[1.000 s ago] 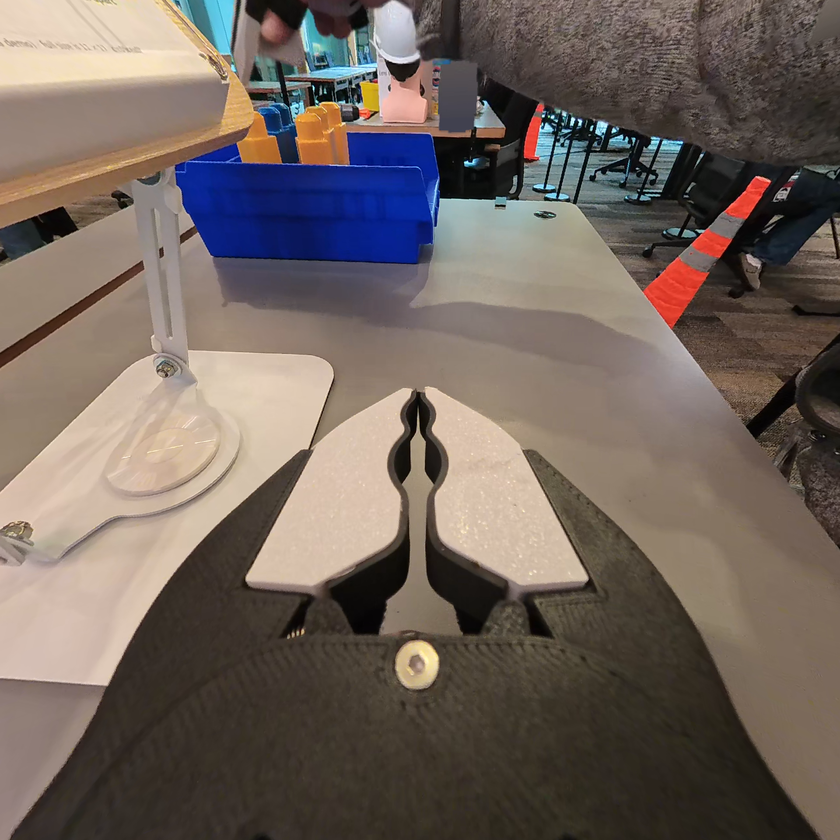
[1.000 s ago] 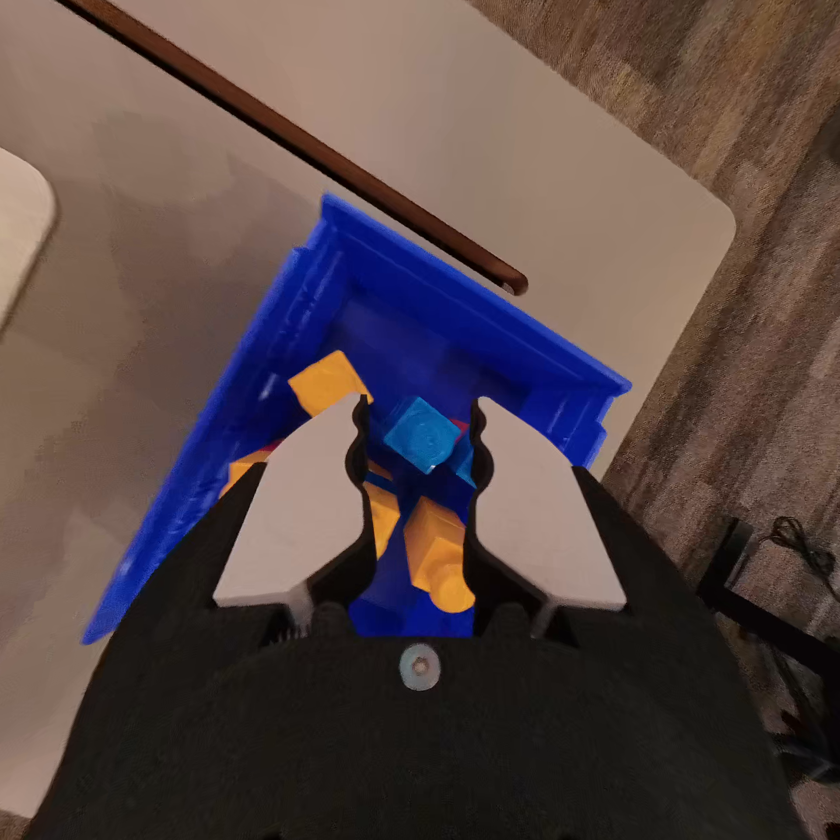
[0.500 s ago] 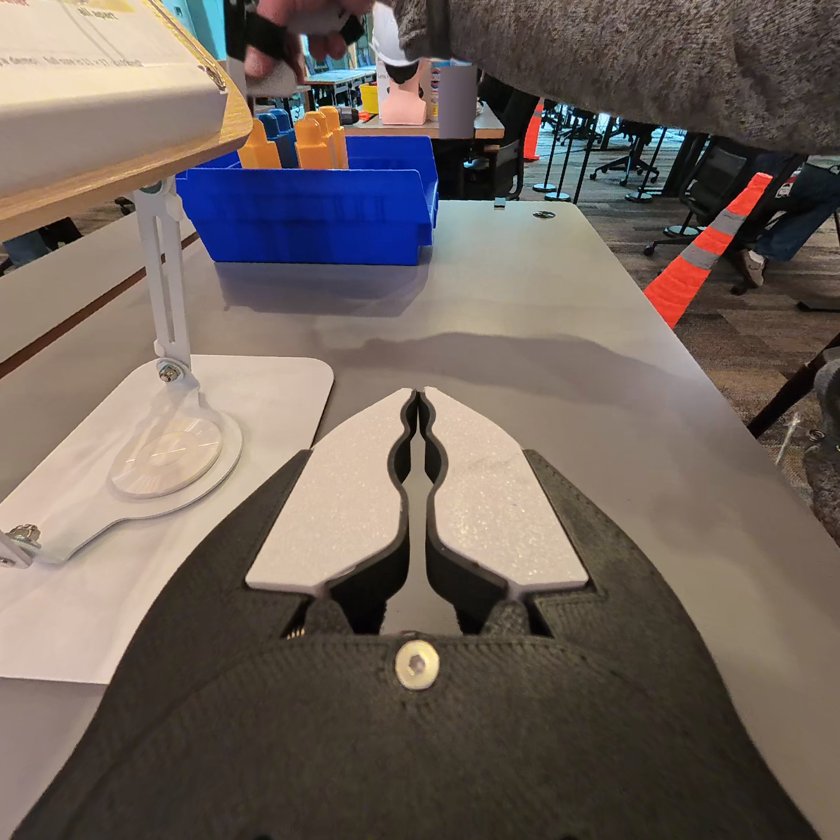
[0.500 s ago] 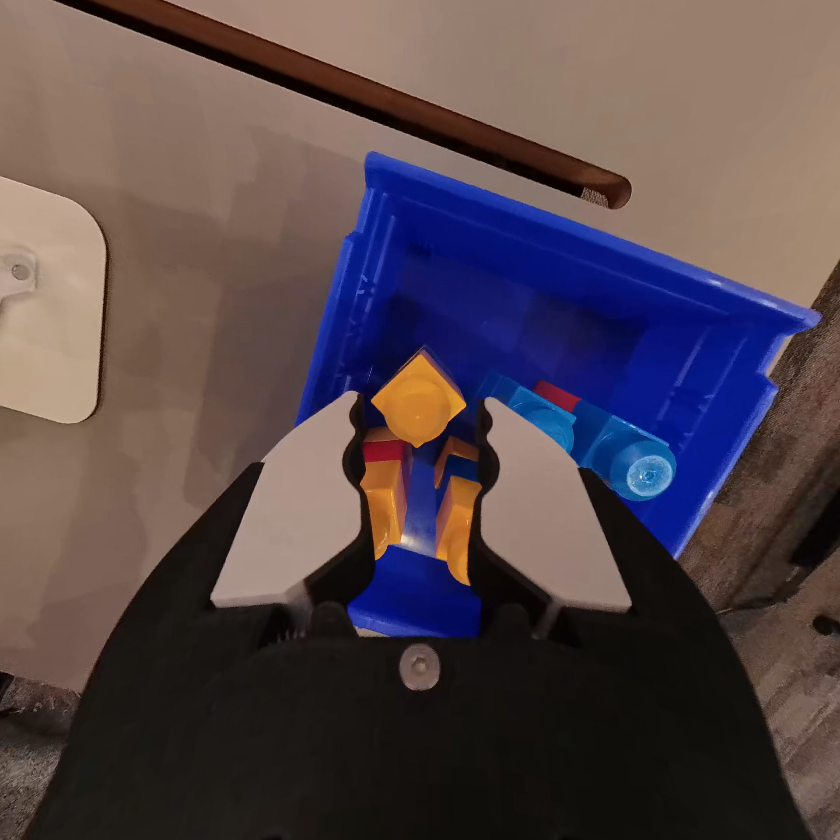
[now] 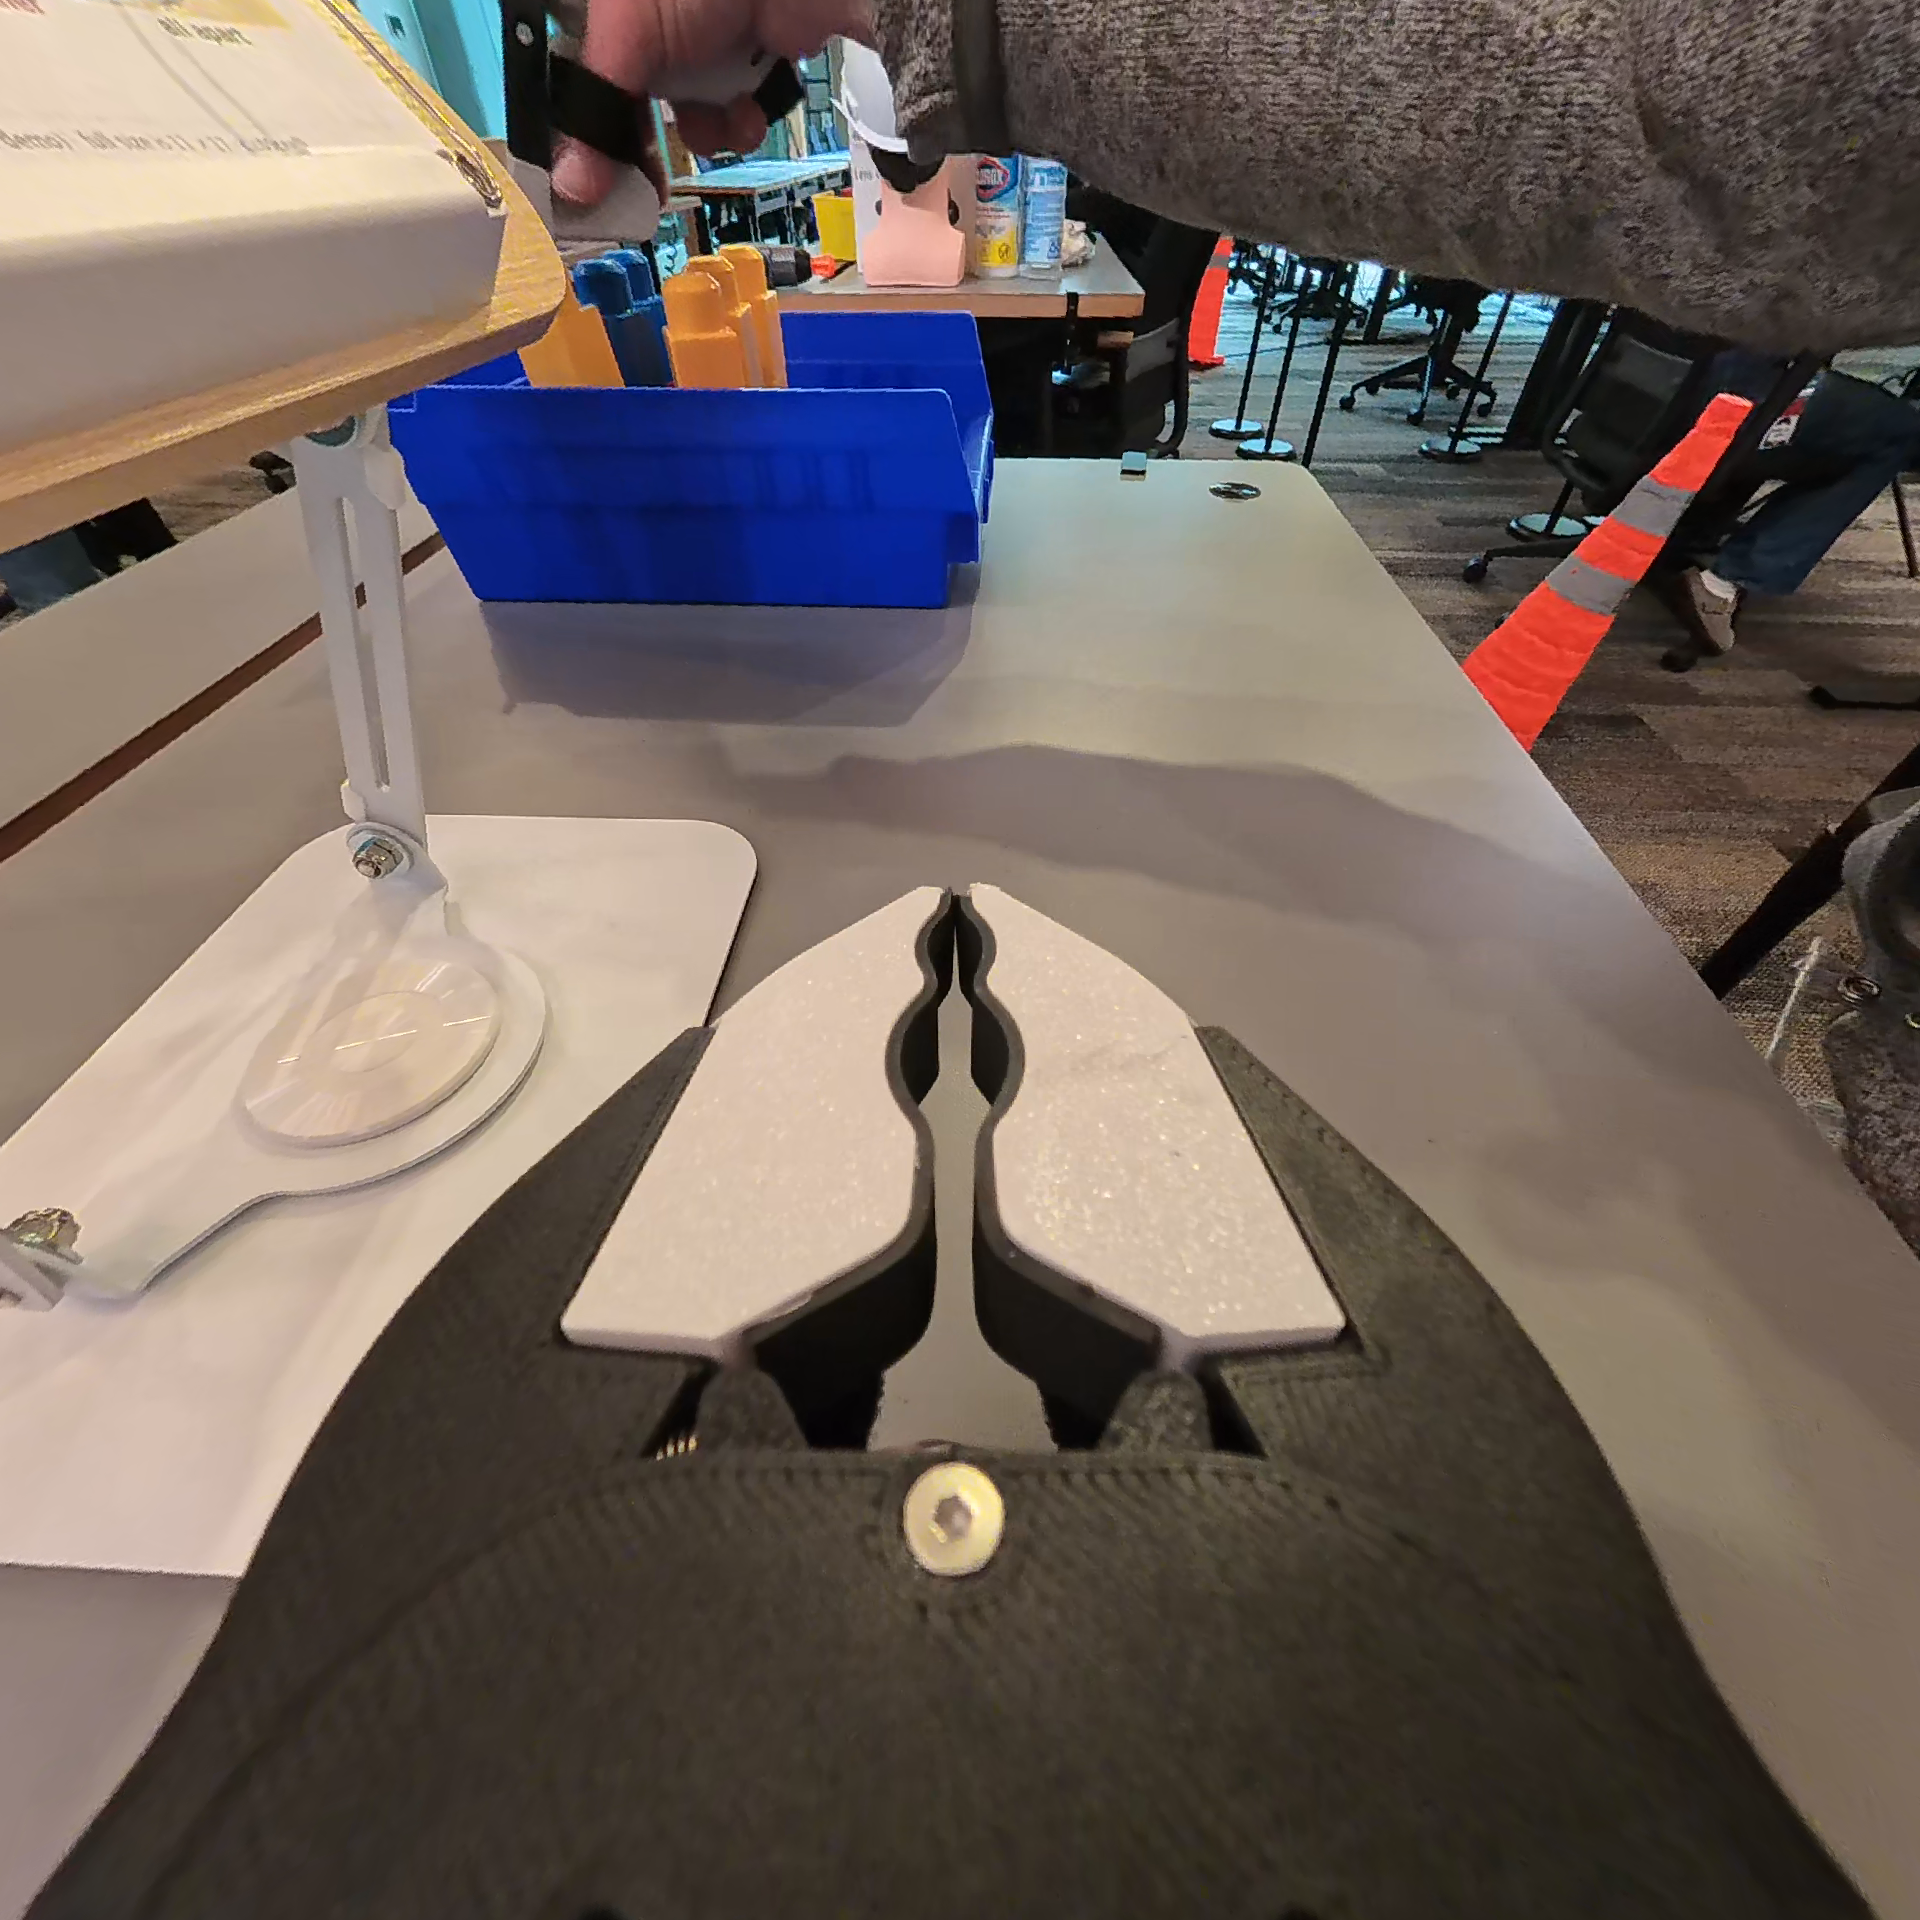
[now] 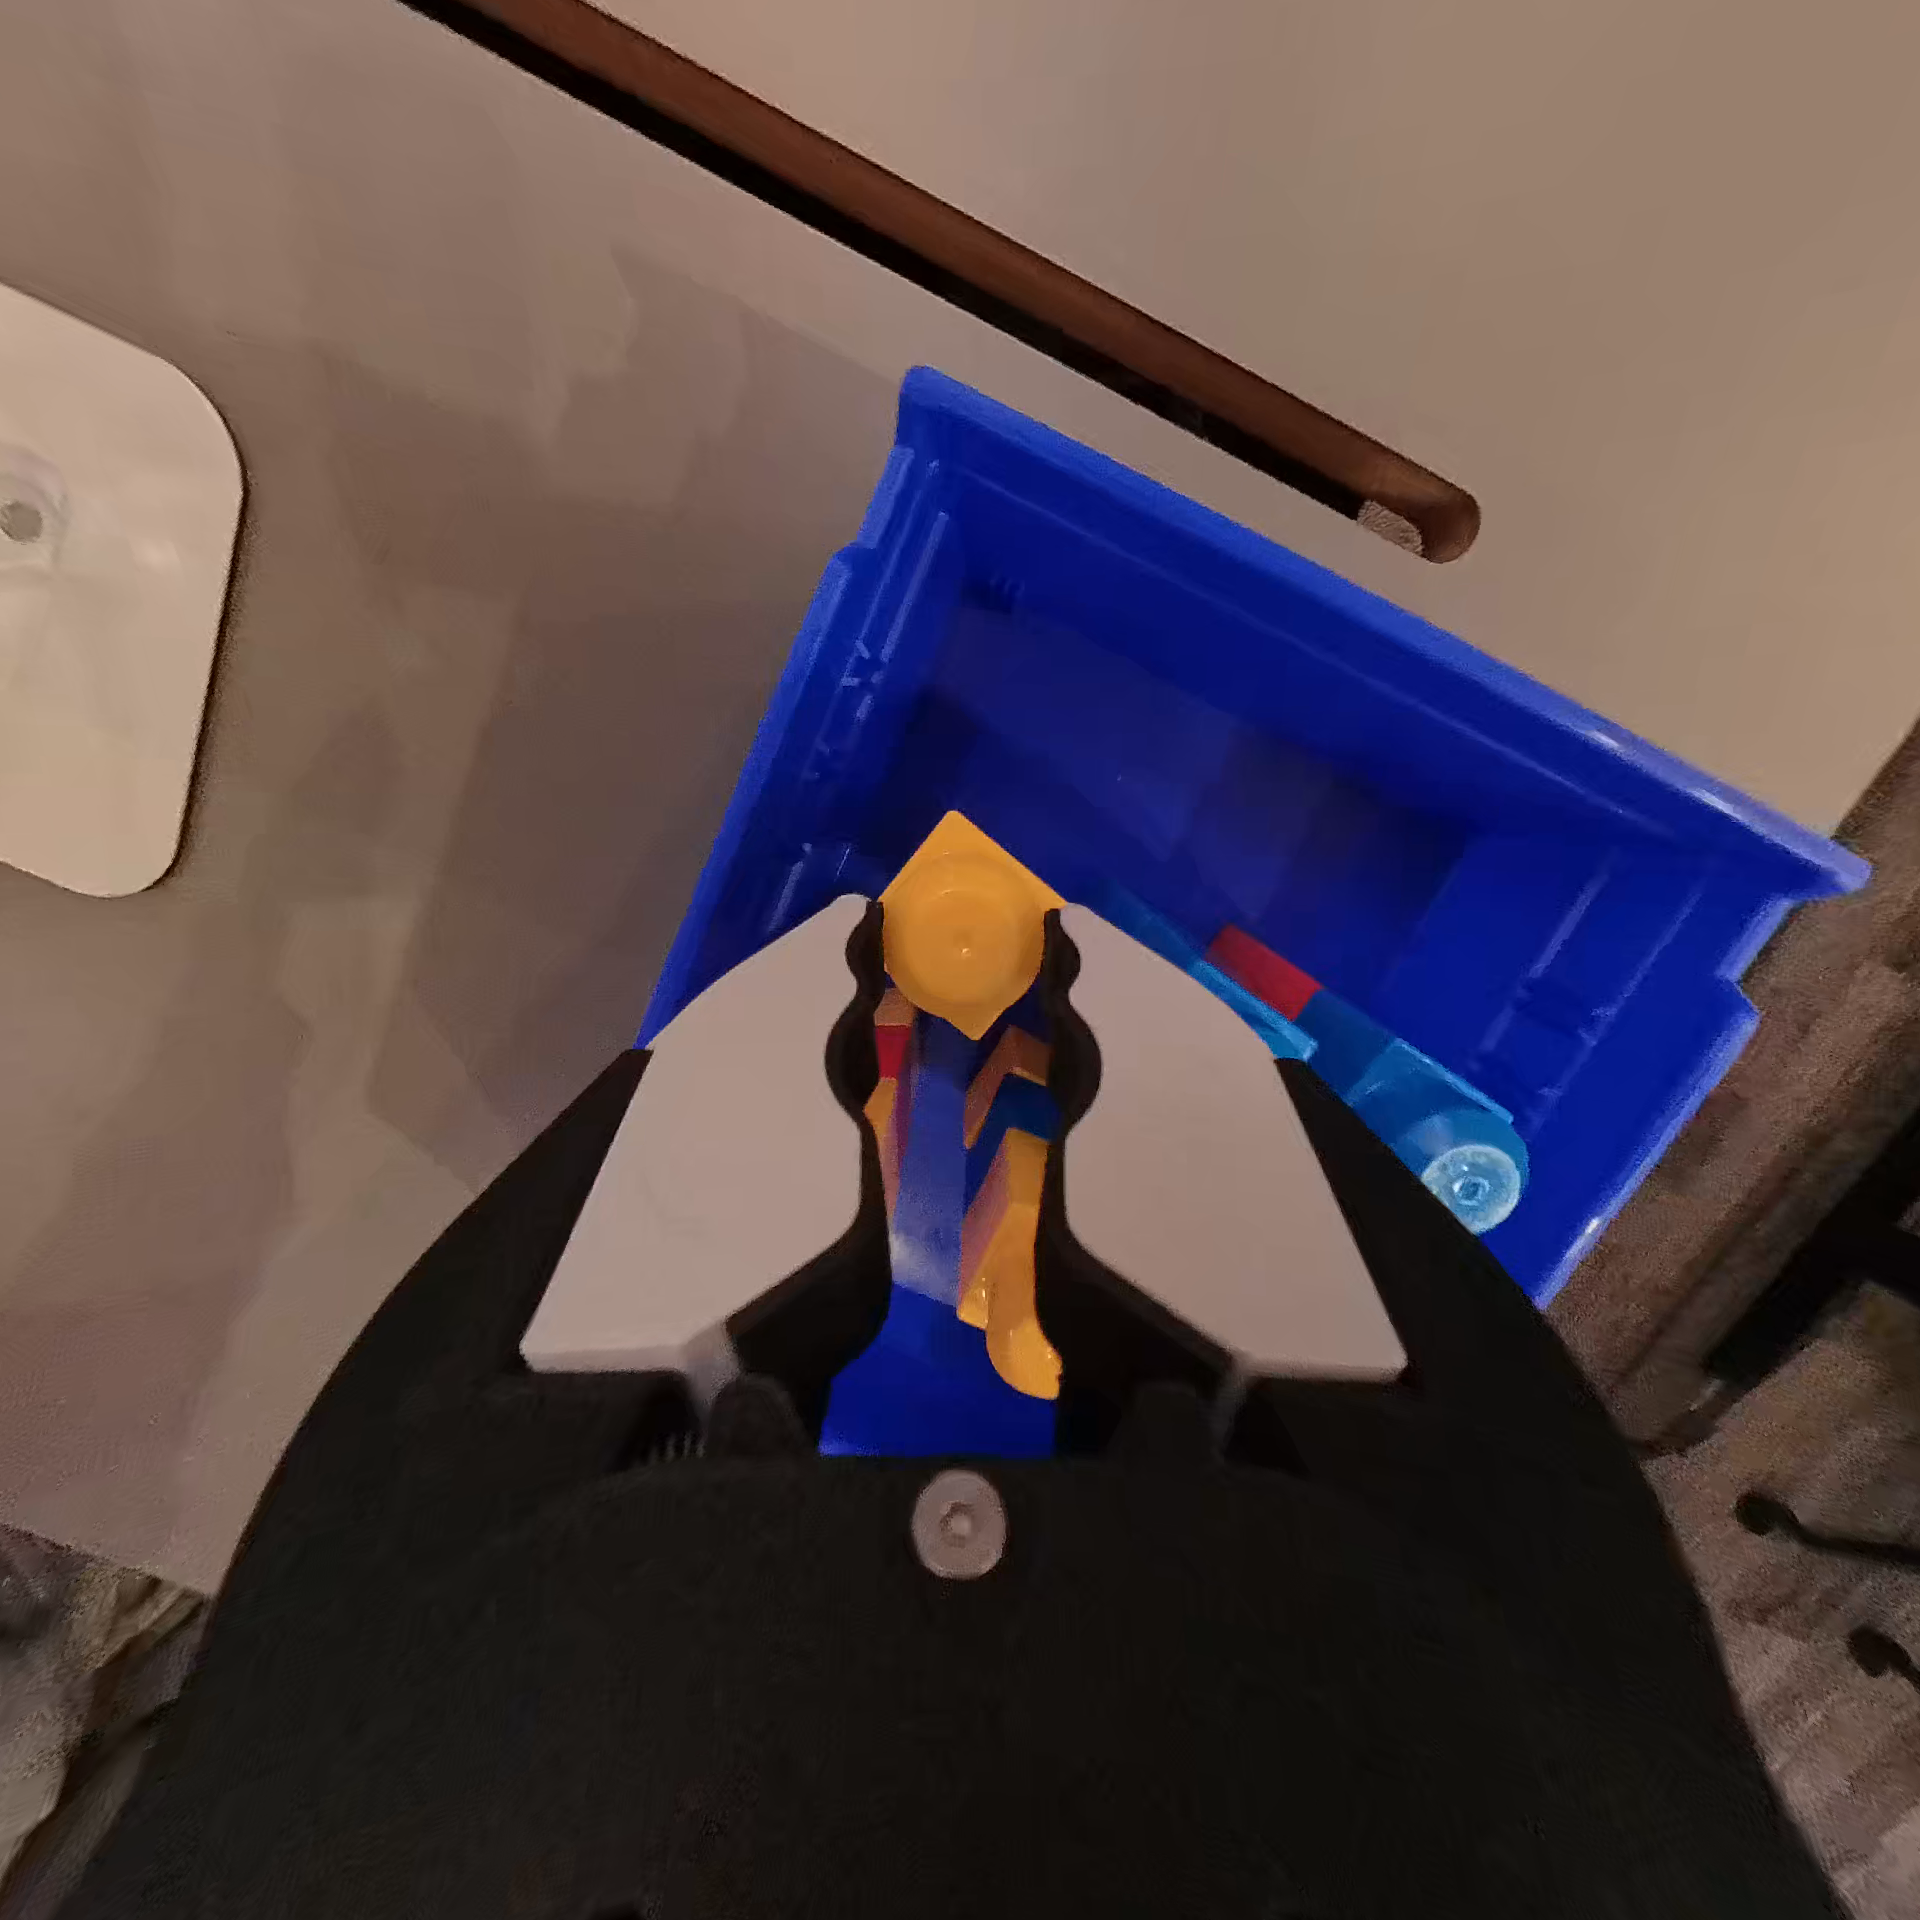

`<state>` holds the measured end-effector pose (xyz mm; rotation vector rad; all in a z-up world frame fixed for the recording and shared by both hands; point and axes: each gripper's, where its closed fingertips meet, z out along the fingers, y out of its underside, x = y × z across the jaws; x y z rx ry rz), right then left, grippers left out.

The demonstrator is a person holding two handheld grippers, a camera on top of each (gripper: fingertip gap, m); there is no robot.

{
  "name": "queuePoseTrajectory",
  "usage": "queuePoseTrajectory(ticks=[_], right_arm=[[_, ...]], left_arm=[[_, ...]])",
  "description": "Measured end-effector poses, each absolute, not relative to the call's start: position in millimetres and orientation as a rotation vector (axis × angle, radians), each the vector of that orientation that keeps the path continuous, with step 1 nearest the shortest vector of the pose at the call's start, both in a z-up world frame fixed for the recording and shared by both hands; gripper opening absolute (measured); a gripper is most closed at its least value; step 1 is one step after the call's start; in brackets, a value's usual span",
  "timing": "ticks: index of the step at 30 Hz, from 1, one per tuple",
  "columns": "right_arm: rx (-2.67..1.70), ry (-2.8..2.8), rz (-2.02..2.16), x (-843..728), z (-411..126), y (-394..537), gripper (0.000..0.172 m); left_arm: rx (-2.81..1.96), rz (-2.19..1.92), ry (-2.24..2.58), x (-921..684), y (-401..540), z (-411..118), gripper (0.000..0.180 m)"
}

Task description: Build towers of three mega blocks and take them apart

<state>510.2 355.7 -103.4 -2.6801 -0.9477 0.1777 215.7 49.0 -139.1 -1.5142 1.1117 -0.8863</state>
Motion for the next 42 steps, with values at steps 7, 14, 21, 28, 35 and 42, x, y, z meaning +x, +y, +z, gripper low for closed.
queuePoseTrajectory(ticks=[7, 14, 21, 28, 35, 42], right_arm=[[-2.625, -1.132, 0.159, 504.1, -107.5, 355.1, 0.03], [-2.669, -1.097, 0.216, 508.0, -108.2, 352.8, 0.035], [-2.643, -1.091, 0.217, 505.6, -102.8, 352.6, 0.046], [-2.61, -1.086, 0.175, 508.3, -86.4, 346.3, 0.041], [-2.685, -1.011, 0.12, 511.4, -110.1, 351.8, 0.03], [-2.702, -0.852, 0.148, 507.2, -102.5, 357.3, 0.03]], left_arm=[[-1.517, -0.889, 1.113, 216.0, 49.6, -140.1, 0.0], [-1.519, -0.897, 1.117, 217.0, 49.2, -141.1, 0.0], [-1.52, -0.899, 1.119, 217.2, 49.2, -141.7, 0.0], [-1.521, -0.902, 1.118, 217.5, 49.5, -141.6, 0.0], [-1.518, -0.894, 1.115, 216.3, 49.7, -140.4, 0.0], [-1.517, -0.903, 1.122, 217.4, 48.5, -141.1, 0.0]])
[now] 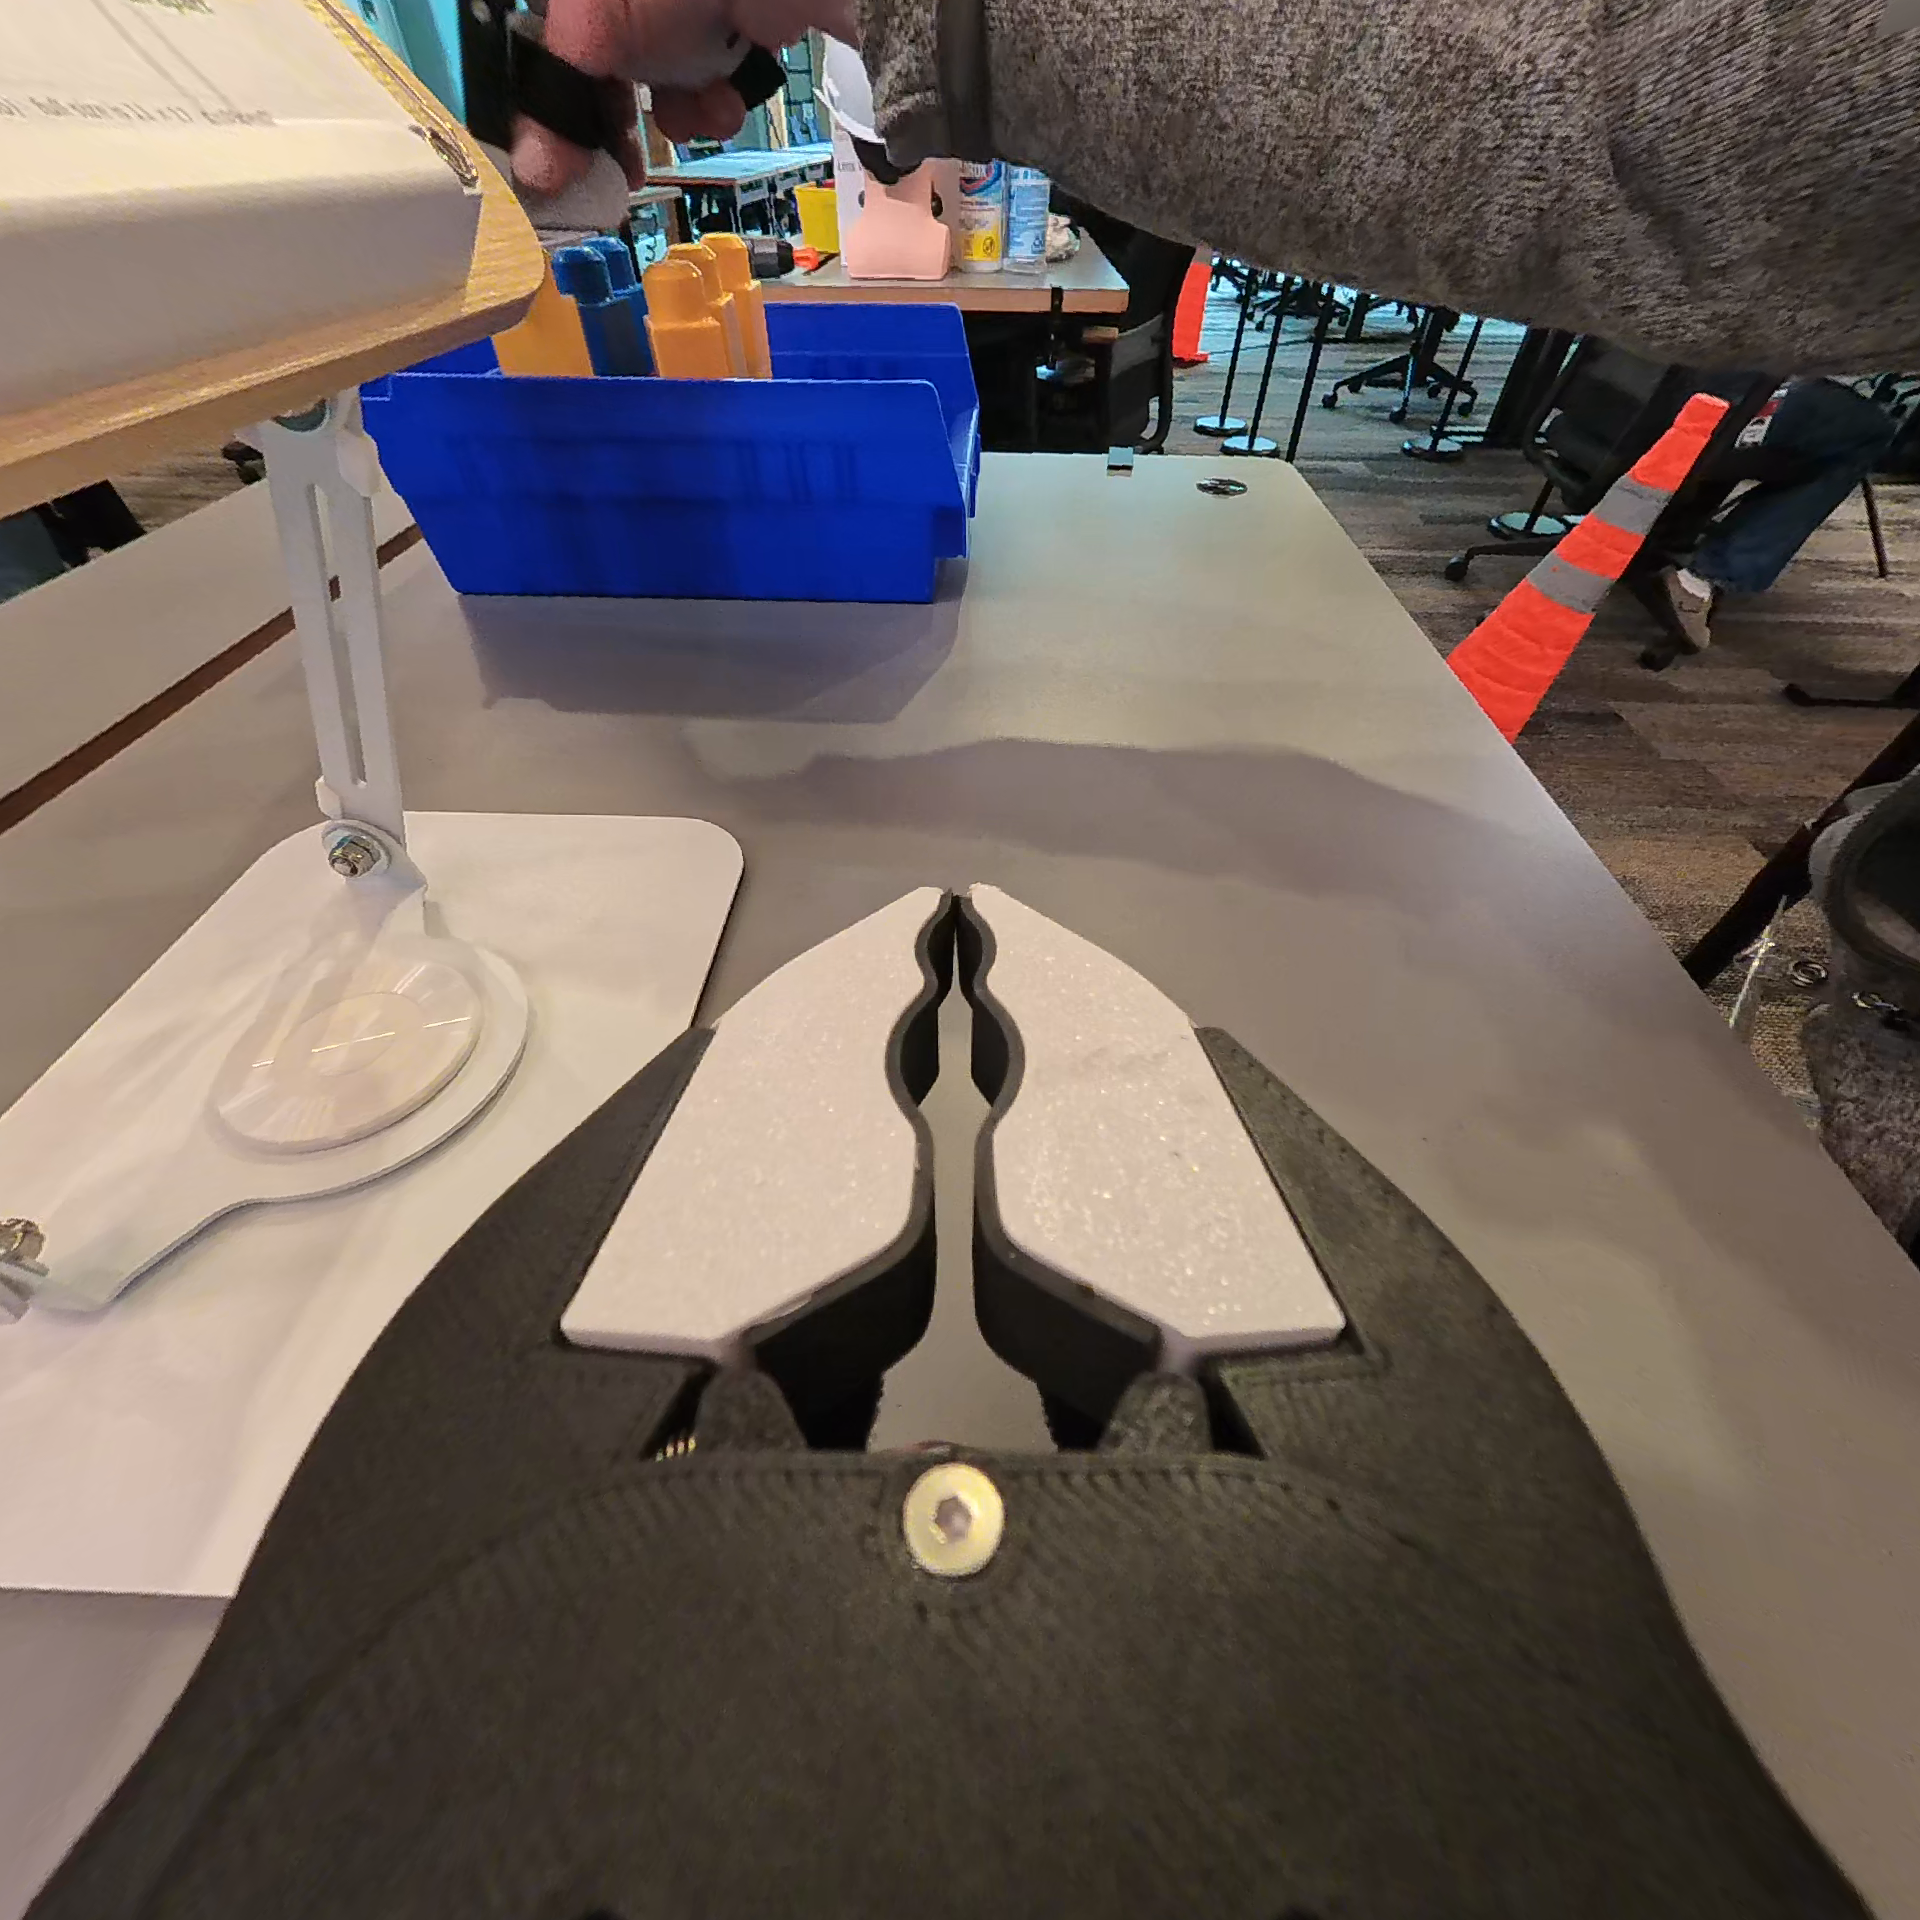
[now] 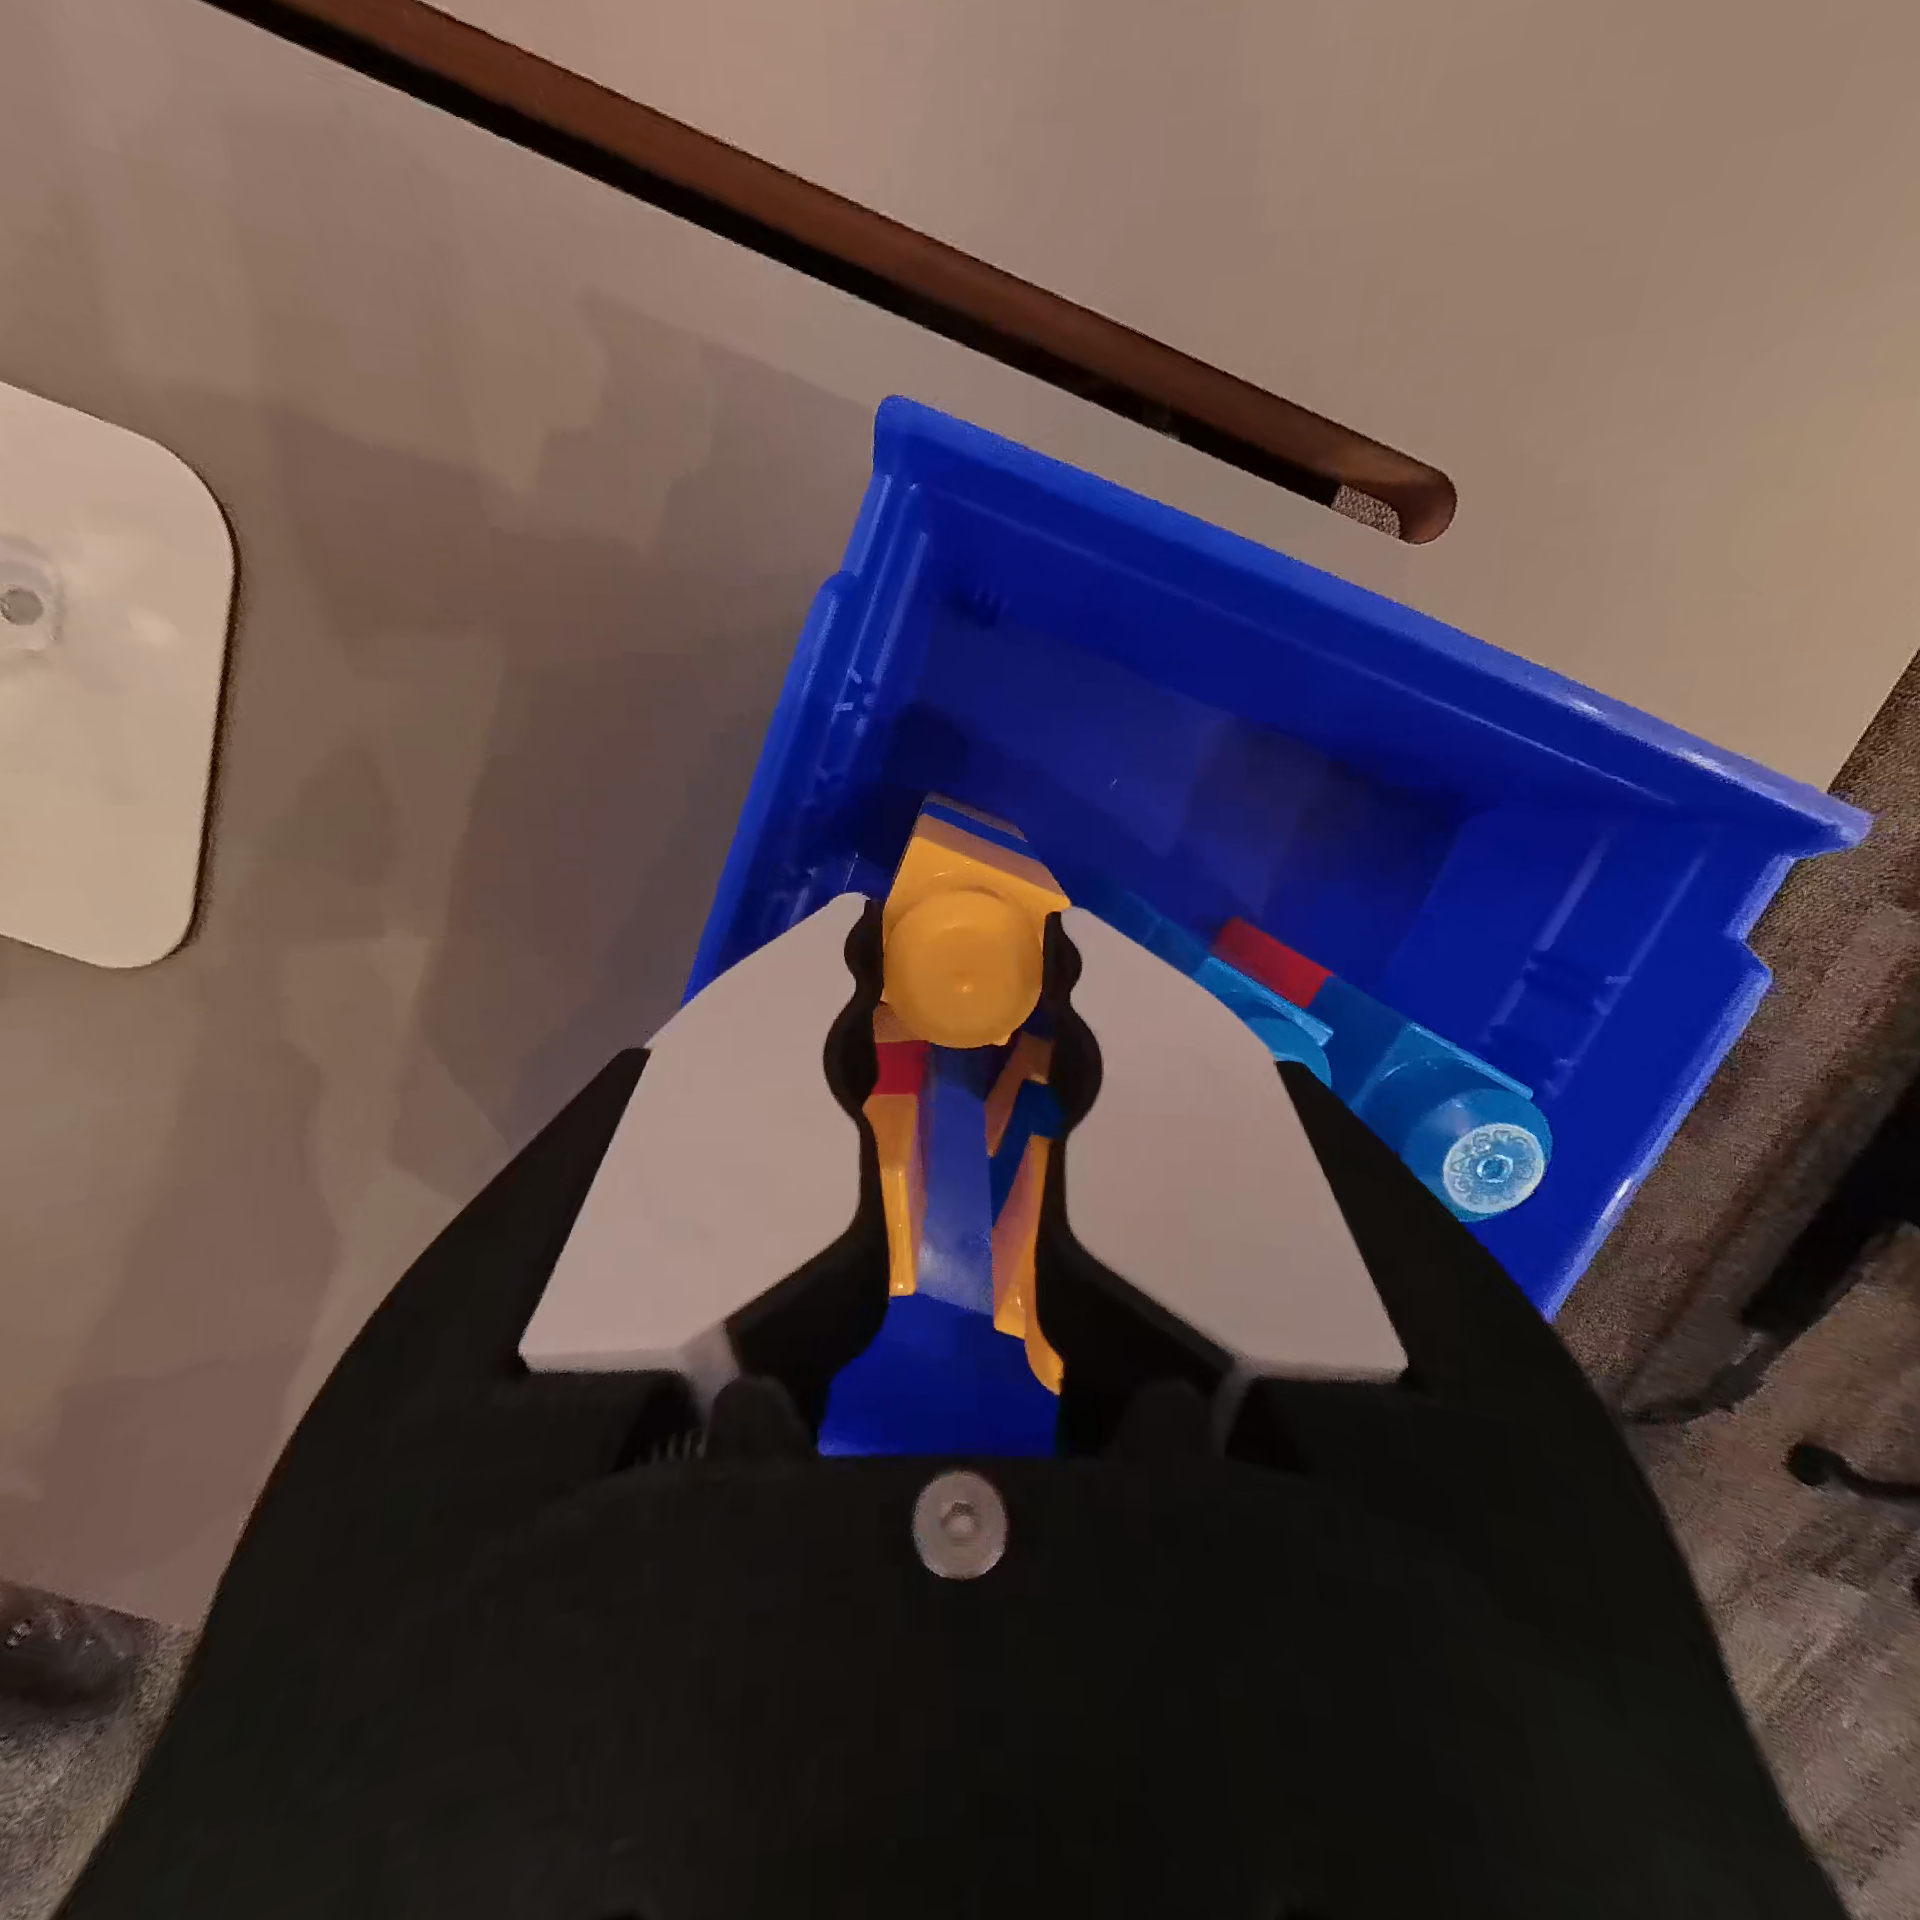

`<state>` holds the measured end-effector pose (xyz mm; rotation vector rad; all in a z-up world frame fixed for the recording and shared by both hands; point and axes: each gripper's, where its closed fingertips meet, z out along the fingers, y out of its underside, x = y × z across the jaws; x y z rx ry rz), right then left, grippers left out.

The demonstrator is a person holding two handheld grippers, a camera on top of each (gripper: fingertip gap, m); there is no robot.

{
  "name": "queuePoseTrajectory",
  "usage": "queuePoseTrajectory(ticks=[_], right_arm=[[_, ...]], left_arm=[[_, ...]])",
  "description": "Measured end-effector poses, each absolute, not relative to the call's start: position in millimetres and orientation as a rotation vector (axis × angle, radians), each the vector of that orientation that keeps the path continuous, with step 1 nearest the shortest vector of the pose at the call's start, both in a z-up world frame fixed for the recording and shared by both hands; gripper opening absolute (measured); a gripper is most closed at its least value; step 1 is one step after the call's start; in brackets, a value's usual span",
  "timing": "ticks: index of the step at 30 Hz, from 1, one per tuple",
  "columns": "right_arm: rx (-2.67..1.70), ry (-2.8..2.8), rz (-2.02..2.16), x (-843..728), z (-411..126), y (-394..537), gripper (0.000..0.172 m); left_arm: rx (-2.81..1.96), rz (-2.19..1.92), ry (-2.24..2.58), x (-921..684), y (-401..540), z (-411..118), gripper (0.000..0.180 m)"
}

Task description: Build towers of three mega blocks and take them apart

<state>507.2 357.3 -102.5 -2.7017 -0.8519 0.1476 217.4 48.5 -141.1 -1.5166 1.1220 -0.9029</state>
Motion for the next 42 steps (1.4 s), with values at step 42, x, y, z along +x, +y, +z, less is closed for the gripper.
queuePoseTrajectory(ticks=[42], right_arm=[[-2.67, -1.024, 0.141, 523.6, -113.6, 293.1, 0.032]], left_arm=[[-1.505, -0.898, 1.116, 216.0, 48.1, -137.7, 0.0]])
